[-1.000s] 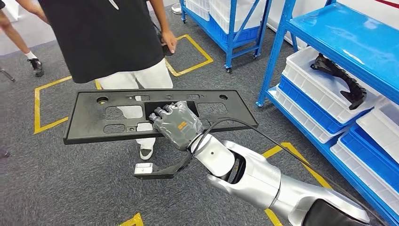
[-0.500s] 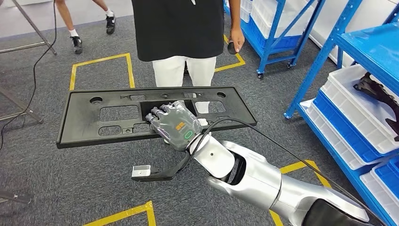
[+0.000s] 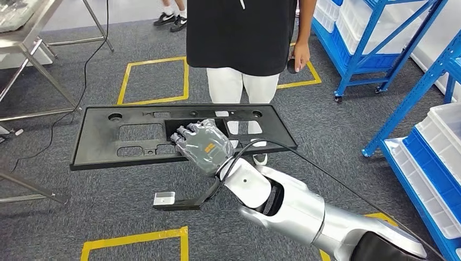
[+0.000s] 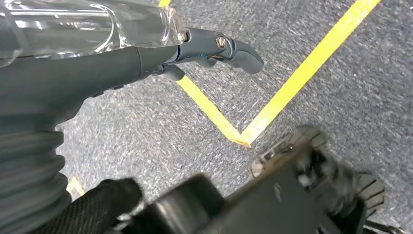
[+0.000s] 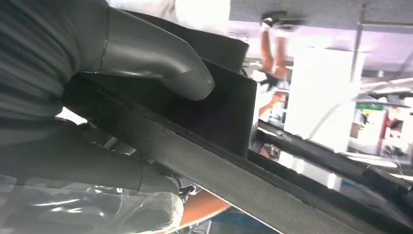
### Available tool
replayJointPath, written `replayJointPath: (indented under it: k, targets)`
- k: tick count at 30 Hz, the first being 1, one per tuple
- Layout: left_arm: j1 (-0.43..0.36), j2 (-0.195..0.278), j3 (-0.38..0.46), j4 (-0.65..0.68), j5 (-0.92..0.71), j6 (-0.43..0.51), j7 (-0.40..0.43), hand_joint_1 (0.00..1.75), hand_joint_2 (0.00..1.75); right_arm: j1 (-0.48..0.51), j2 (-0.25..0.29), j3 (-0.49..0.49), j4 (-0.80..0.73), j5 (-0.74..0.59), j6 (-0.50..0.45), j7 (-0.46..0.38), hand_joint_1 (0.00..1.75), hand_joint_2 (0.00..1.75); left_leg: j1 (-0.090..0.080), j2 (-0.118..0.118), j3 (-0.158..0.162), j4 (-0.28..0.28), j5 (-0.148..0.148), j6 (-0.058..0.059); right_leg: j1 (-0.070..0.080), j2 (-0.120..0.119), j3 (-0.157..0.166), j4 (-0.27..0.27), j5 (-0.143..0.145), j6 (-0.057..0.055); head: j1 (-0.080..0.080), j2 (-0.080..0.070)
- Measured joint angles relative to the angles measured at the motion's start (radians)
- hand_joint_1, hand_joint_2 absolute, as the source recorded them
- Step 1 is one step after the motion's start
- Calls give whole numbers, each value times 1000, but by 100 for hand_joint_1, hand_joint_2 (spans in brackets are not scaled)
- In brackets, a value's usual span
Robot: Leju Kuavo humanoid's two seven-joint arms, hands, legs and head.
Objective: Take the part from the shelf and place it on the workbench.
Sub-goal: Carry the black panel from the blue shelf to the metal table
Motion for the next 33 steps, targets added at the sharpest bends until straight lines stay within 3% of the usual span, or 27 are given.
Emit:
replayJointPath:
  k: [2,3,4,5,7,9,10,12,14,16,18,19,21,23,25,26,27,29,31,33]
  targets:
    - [-1,-1,-1,-1,4,-8,-4,0,175,1,-1,0,0,0,1,0,175,175,1,27,-68,135,-49,-4,6,-28,3,0,-5,-6,-2,0]
    - [-1,-3,-2,-2,4,-11,-4,0,175,2,-2,0,0,0,2,0,175,175,1,29,-83,168,-54,-3,9,-42,6,0,-8,-8,-2,0]
    - [0,-5,-3,-3,4,-13,-4,0,175,2,-3,0,0,1,5,0,175,175,-1,30,-76,158,-40,0,11,-55,9,0,-11,-9,-3,0]
    - [3,-8,-4,-3,4,-14,-3,0,175,2,-3,0,-1,2,7,0,175,175,-3,35,-50,110,-11,5,13,-67,13,0,-14,-9,-3,0]
    - [10,-12,-6,-3,2,-15,0,0,175,1,-4,0,-3,5,12,0,175,175,-17,79,25,-38,48,20,16,-89,23,-1,-21,-7,-3,0]
    - [15,-13,-8,-3,1,-16,1,0,175,1,-5,0,-6,7,15,0,175,175,-36,117,67,-125,64,35,18,-107,25,-3,-23,-1,-3,0]
    - [16,-13,-9,-3,1,-16,2,0,175,2,-6,0,-7,7,17,0,175,175,-42,118,69,-133,61,39,18,-118,25,-5,-24,3,-3,0]
    - [17,-13,-9,-3,2,-17,2,0,175,2,-6,0,-9,7,20,1,175,175,-41,93,73,-147,67,46,17,-132,27,-5,-28,12,-3,0]
    - [15,-16,-10,-3,2,-18,2,0,175,1,-8,0,-13,8,21,1,175,175,-31,68,86,-163,75,53,16,-90,13,39,-54,19,-2,0]
    - [12,-19,-12,-3,2,-21,2,0,175,2,-13,0,-15,8,23,0,175,175,-25,44,94,-168,77,59,15,-34,-47,163,-106,23,-1,0]
    - [10,-23,-13,-3,2,-24,2,0,175,5,-19,1,-16,8,26,0,175,175,-22,15,97,-167,75,61,14,-21,-115,278,-138,28,0,0]
    - [11,-24,-13,-3,2,-25,2,0,175,7,-21,1,-16,8,26,0,175,175,-20,-1,98,-166,74,60,13,-19,-128,288,-128,31,0,0]
    - [10,-25,-14,-3,2,-30,2,0,175,7,-22,1,-16,7,27,0,175,175,-12,-32,101,-160,68,52,6,-7,-91,187,-56,40,0,0]
    - [8,-25,-14,-3,2,-34,2,0,175,6,-23,1,-17,6,29,-1,175,175,-7,-61,95,-142,55,37,-7,38,-31,55,-1,49,0,0]
    - [6,-25,-14,-3,1,-36,2,0,175,6,-25,1,-18,5,31,-3,175,175,-4,-84,82,-130,48,26,-9,62,-11,9,3,41,0,0]
    - [7,-25,-14,-3,1,-36,2,0,175,6,-24,1,-19,4,32,-5,175,175,-1,-93,77,-130,48,22,-6,51,-12,9,1,31,0,0]
    - [9,-25,-14,-3,1,-36,2,0,175,5,-24,1,-20,2,33,-8,175,175,1,-91,74,-129,47,19,-4,39,-11,8,1,24,0,0]
    - [10,-26,-14,-3,1,-37,1,0,175,2,-23,1,-22,-4,34,-13,175,175,-1,-42,55,-91,29,11,-4,15,-6,6,-1,10,-3,0]
    - [6,-26,-14,-3,1,-39,-1,0,175,2,-23,1,-24,-18,34,-19,175,175,-3,17,-4,28,-21,3,-1,-10,0,5,-7,1,-7,0]
    - [2,-26,-14,-4,2,-41,-4,0,175,4,-24,1,-25,-35,34,-24,175,175,-2,30,-68,156,-63,1,5,-39,6,5,-14,-3,-8,0]
